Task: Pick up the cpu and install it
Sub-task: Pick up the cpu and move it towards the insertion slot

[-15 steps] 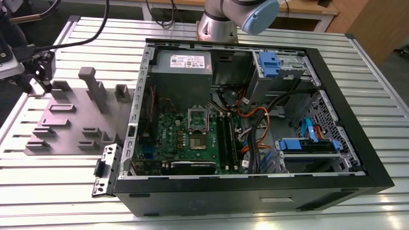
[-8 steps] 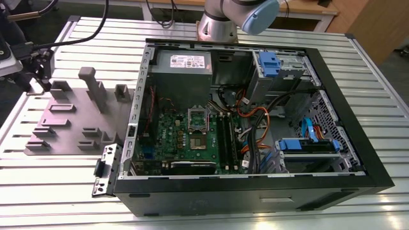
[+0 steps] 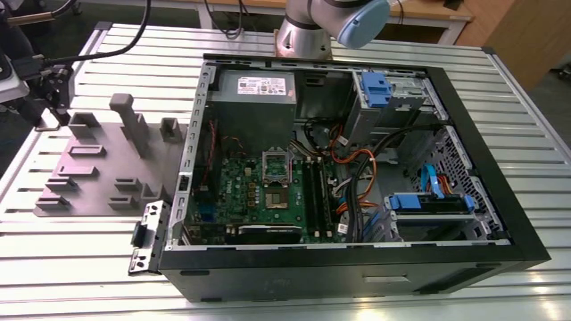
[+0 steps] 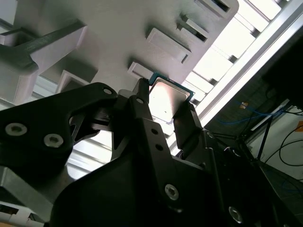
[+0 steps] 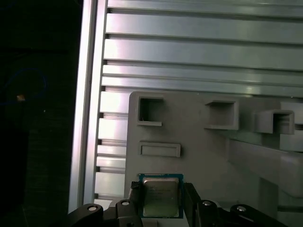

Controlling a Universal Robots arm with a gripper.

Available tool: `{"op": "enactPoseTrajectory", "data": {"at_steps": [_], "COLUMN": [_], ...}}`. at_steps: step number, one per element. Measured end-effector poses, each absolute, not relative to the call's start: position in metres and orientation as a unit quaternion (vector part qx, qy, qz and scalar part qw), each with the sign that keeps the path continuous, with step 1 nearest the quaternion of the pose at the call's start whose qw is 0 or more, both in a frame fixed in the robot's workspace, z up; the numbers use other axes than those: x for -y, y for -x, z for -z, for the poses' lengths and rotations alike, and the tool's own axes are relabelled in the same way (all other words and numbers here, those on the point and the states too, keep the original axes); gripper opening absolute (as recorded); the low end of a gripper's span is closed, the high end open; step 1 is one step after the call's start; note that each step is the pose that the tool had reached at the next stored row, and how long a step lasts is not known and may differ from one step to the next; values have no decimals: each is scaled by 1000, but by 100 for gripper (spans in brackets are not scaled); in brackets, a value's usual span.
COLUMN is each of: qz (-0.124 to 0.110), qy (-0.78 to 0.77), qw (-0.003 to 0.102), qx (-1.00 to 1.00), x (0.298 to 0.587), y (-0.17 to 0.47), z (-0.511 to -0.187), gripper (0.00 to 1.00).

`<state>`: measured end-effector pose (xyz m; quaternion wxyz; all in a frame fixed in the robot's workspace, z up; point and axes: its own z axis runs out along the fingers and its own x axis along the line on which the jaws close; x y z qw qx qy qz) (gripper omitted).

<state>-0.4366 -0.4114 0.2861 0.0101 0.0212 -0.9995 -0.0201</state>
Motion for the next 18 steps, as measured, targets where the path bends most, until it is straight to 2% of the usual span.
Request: {"op": "enactPoseTrajectory", "data": {"at_steps": [18], "qz": [20], "qy": [-21], "qw": [10], "qx": [1000], "x": [411], "y": [437], "z": [-291], "gripper": [45]}}
